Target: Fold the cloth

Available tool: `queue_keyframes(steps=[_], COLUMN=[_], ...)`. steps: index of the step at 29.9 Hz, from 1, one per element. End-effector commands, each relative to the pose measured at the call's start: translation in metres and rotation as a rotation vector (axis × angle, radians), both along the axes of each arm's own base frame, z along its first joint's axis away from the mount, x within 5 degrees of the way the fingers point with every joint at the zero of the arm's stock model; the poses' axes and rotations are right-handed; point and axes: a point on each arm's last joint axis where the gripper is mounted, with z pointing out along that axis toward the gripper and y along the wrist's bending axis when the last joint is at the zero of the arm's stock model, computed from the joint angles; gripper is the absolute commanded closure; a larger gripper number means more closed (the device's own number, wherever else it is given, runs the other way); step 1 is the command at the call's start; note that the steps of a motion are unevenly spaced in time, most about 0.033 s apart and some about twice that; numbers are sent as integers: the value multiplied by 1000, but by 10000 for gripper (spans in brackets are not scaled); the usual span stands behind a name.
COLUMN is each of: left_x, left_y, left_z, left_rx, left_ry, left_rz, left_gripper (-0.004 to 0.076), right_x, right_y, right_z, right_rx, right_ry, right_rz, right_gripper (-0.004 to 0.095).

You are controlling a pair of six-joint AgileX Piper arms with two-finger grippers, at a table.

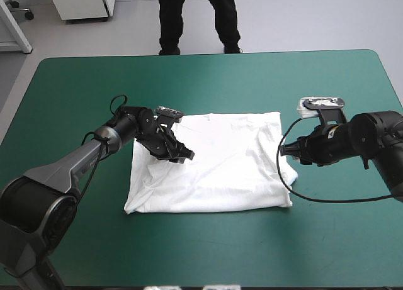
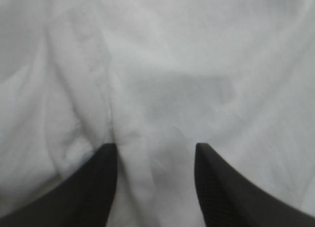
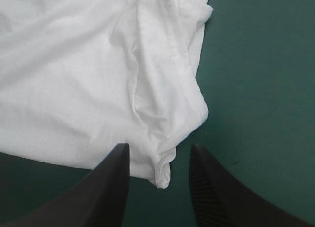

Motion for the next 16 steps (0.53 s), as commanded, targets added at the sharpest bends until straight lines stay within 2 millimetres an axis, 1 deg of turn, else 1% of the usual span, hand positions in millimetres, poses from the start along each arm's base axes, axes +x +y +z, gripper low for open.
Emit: queue_keyframes(steps=[1, 3, 4, 8, 11, 16], left_x=[1, 2, 3, -3, -12, -33], left_y=[-4, -4, -3, 3, 16, 40], left_z=[47, 61, 74, 111, 124, 130], left_rx=[-69, -75, -81, -89, -17, 159], left_ry=[-83, -127, -167, -279, -292, -223], left_rz=[-8, -14, -17, -10, 39, 110], left_gripper=[296, 297, 297, 298, 298, 300], right_x=[-3, -3, -3, -3, -3, -3], right_y=[-2, -2, -3, -3, -3, -3], right_z=[18, 18, 18, 17, 17, 17], right_rx=[23, 18, 16, 16, 16, 19], right_ry=[-85, -86, -87, -85, -78, -74], right_rz=[-13, -14, -14, -15, -16, -22], right_gripper=[528, 528, 528, 528, 528, 528])
